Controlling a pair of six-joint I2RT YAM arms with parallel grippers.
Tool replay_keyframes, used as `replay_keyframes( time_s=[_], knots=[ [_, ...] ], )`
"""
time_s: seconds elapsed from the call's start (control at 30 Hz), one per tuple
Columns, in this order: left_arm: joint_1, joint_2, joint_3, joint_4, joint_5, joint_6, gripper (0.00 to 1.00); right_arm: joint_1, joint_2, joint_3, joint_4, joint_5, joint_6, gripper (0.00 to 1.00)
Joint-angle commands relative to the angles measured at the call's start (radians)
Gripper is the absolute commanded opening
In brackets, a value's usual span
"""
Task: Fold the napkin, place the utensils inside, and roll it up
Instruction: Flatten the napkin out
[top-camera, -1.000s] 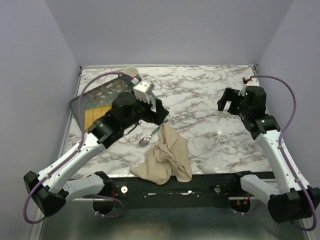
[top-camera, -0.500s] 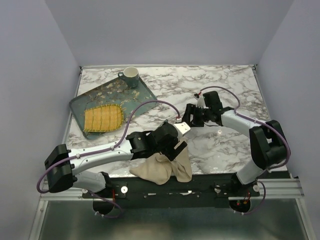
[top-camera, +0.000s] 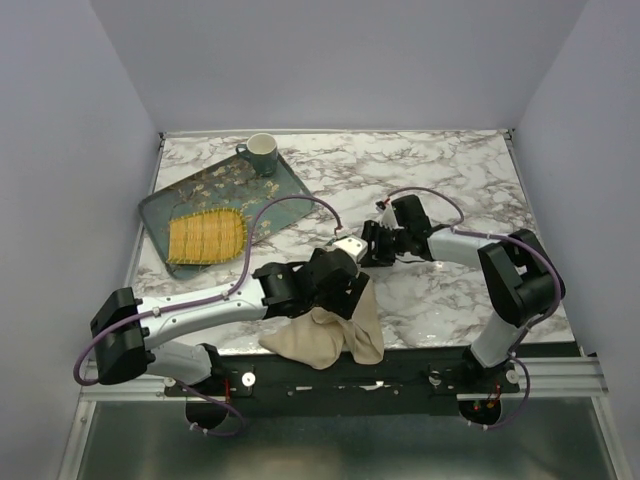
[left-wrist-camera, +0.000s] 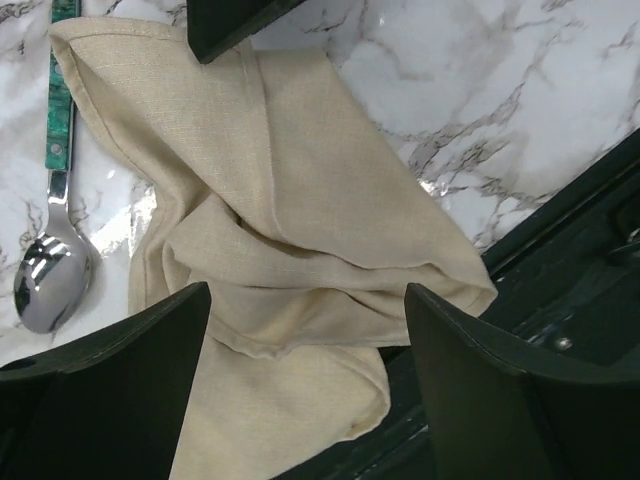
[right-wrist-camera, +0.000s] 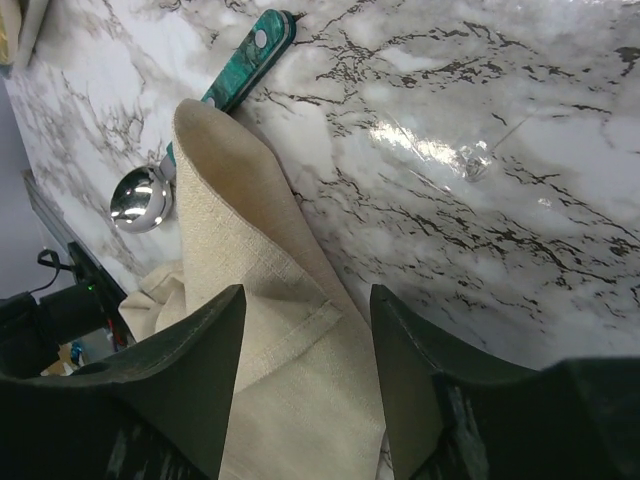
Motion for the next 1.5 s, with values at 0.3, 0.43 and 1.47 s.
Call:
replay_keyframes(
  time_s=[0.3, 0.43, 1.47],
  knots=[
    [-0.008, -0.092, -0.062, -0.027, 0.015, -0.701, 0.85, 0.033, 0.040, -0.059, 0.154, -0.049, 0.054, 0.58],
    [-0.049, -0.052, -0.054, 0.007, -0.007, -0.619, 0.84, 0.033, 0.045, -0.068, 0.186, -0.057, 0.068, 0.55],
    [-0.224, 0.059, 0.055, -0.105, -0.476, -0.324, 0.00, 0.027, -0.107, -0.062, 0.168, 0.016, 0.070, 0.01]
  ],
)
